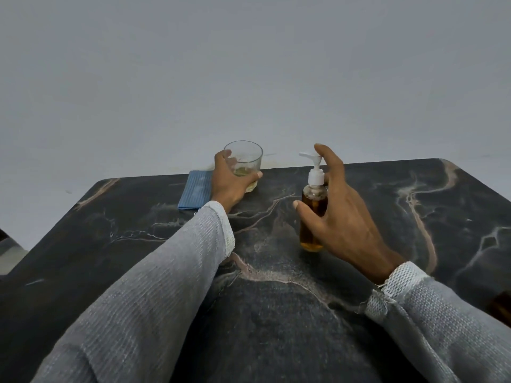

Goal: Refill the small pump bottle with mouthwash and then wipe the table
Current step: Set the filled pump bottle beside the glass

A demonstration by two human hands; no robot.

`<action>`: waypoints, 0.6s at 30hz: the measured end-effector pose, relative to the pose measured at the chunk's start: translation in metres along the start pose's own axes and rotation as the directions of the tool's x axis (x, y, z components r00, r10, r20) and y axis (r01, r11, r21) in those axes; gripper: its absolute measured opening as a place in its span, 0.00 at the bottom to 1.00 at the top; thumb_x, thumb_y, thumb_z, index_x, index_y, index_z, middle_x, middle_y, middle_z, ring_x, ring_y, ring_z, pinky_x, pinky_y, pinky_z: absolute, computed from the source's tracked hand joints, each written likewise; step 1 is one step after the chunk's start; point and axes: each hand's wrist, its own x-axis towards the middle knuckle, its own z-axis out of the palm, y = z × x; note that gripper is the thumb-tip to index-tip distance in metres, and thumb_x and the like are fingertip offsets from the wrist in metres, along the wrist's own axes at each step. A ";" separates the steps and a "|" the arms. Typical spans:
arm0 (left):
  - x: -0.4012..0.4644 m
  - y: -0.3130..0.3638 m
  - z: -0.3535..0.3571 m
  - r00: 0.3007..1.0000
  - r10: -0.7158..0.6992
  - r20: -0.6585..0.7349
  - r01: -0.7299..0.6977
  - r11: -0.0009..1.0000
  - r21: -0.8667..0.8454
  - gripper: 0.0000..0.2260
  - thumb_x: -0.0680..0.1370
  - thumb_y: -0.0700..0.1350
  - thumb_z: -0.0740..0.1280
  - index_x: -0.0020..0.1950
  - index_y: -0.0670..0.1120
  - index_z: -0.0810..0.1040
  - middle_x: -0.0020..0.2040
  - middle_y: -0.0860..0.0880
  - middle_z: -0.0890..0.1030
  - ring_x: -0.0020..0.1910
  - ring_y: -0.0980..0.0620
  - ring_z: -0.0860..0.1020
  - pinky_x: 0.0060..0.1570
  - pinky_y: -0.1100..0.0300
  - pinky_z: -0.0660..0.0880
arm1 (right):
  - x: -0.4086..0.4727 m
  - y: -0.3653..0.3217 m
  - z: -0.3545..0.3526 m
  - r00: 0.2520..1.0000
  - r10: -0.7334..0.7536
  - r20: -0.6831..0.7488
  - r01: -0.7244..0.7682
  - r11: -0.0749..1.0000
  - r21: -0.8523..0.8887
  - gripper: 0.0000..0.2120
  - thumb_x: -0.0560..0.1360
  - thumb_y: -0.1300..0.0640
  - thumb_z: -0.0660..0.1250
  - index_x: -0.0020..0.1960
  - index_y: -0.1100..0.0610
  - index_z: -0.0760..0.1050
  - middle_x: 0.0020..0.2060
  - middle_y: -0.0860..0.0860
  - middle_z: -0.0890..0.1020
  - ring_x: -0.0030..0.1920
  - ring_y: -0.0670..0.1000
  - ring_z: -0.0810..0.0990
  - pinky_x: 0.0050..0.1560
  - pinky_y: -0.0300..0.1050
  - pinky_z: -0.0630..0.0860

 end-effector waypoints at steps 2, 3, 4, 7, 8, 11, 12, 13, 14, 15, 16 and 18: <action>-0.018 0.007 -0.011 1.000 0.024 0.017 -0.024 1.000 -0.013 0.40 0.66 0.49 0.80 0.71 0.50 0.62 0.67 0.49 0.73 0.60 0.53 0.72 0.56 0.63 0.69 | -0.006 -0.006 -0.004 1.000 0.016 0.008 -0.016 1.000 0.014 0.43 0.73 0.50 0.71 0.75 0.36 0.43 0.42 0.41 0.77 0.37 0.43 0.79 0.40 0.40 0.75; -0.029 0.010 -0.015 0.999 0.036 0.025 -0.036 0.999 -0.019 0.39 0.65 0.50 0.80 0.71 0.50 0.63 0.66 0.50 0.74 0.59 0.53 0.73 0.57 0.62 0.70 | -0.009 -0.009 -0.007 1.000 0.023 0.012 -0.023 1.000 0.018 0.44 0.73 0.51 0.70 0.75 0.36 0.42 0.42 0.42 0.77 0.36 0.44 0.79 0.39 0.40 0.76; -0.042 0.014 -0.021 0.998 0.049 0.034 -0.048 0.999 -0.019 0.39 0.65 0.50 0.80 0.71 0.51 0.64 0.64 0.52 0.74 0.59 0.53 0.74 0.57 0.61 0.71 | -0.013 -0.013 -0.010 1.000 0.023 0.016 -0.023 0.999 0.025 0.44 0.73 0.51 0.70 0.75 0.37 0.42 0.41 0.43 0.78 0.35 0.45 0.79 0.39 0.42 0.77; -0.085 0.025 -0.037 0.995 0.067 0.076 -0.064 0.997 -0.043 0.38 0.64 0.52 0.80 0.69 0.53 0.65 0.57 0.58 0.74 0.56 0.55 0.75 0.53 0.65 0.72 | -0.030 -0.027 -0.020 1.000 0.016 0.023 -0.018 0.998 0.055 0.41 0.74 0.53 0.69 0.75 0.37 0.44 0.37 0.45 0.78 0.35 0.43 0.79 0.36 0.40 0.77; -0.099 0.028 -0.041 0.994 0.069 0.087 -0.063 0.996 -0.064 0.37 0.64 0.52 0.80 0.68 0.53 0.65 0.56 0.59 0.75 0.55 0.57 0.76 0.51 0.67 0.72 | -0.035 -0.031 -0.022 1.000 0.021 0.022 -0.022 0.997 0.067 0.40 0.74 0.53 0.68 0.75 0.37 0.45 0.37 0.45 0.77 0.35 0.43 0.78 0.35 0.39 0.76; -0.146 0.035 -0.054 0.993 0.060 0.104 -0.048 0.992 -0.115 0.37 0.64 0.54 0.79 0.68 0.54 0.66 0.58 0.59 0.76 0.54 0.62 0.76 0.48 0.69 0.72 | -0.054 -0.049 -0.028 0.999 0.045 0.005 -0.045 0.995 0.084 0.37 0.75 0.55 0.67 0.74 0.38 0.48 0.35 0.45 0.76 0.33 0.43 0.77 0.35 0.36 0.71; -0.161 0.036 -0.057 0.993 0.053 0.102 -0.040 0.991 -0.129 0.37 0.64 0.54 0.79 0.68 0.54 0.66 0.58 0.59 0.76 0.54 0.63 0.76 0.48 0.68 0.73 | -0.061 -0.055 -0.030 0.999 0.047 0.000 -0.047 0.995 0.085 0.36 0.75 0.55 0.66 0.74 0.39 0.49 0.34 0.45 0.76 0.33 0.43 0.77 0.34 0.34 0.71; -0.174 0.035 -0.059 0.994 0.043 0.098 -0.029 0.990 -0.140 0.37 0.63 0.53 0.80 0.68 0.55 0.66 0.58 0.59 0.76 0.55 0.62 0.76 0.50 0.66 0.74 | -0.067 -0.060 -0.031 0.999 0.045 -0.002 -0.044 0.995 0.086 0.35 0.76 0.55 0.66 0.73 0.40 0.49 0.34 0.45 0.76 0.33 0.42 0.78 0.34 0.34 0.71; -0.187 0.034 -0.062 0.995 0.030 0.093 -0.016 0.989 -0.148 0.37 0.63 0.53 0.80 0.67 0.56 0.66 0.58 0.59 0.76 0.55 0.61 0.76 0.51 0.64 0.75 | -0.074 -0.066 -0.033 0.999 0.040 -0.002 -0.040 0.996 0.085 0.33 0.76 0.55 0.65 0.73 0.41 0.50 0.33 0.45 0.76 0.34 0.42 0.78 0.33 0.35 0.72; -0.199 0.032 -0.064 0.996 0.016 0.089 -0.002 0.988 -0.156 0.36 0.63 0.52 0.80 0.67 0.57 0.66 0.58 0.60 0.76 0.55 0.61 0.76 0.52 0.63 0.75 | -0.080 -0.072 -0.034 0.999 0.035 -0.001 -0.035 0.996 0.078 0.32 0.76 0.54 0.65 0.73 0.41 0.51 0.34 0.44 0.76 0.33 0.43 0.78 0.34 0.36 0.72; -0.210 0.030 -0.065 0.996 0.006 0.088 0.009 0.986 -0.166 0.36 0.63 0.52 0.80 0.66 0.58 0.67 0.58 0.60 0.77 0.56 0.61 0.76 0.53 0.62 0.75 | -0.087 -0.078 -0.035 1.000 0.031 0.000 -0.031 0.997 0.066 0.31 0.77 0.53 0.64 0.72 0.42 0.51 0.35 0.44 0.77 0.33 0.44 0.78 0.35 0.38 0.73; -0.229 0.026 -0.064 0.996 -0.005 0.092 0.021 0.985 -0.172 0.36 0.62 0.52 0.81 0.66 0.59 0.67 0.59 0.59 0.77 0.57 0.60 0.77 0.55 0.60 0.76 | -0.098 -0.088 -0.035 1.000 0.018 0.011 -0.018 0.999 0.039 0.28 0.78 0.51 0.63 0.72 0.42 0.53 0.36 0.44 0.77 0.34 0.43 0.77 0.36 0.39 0.71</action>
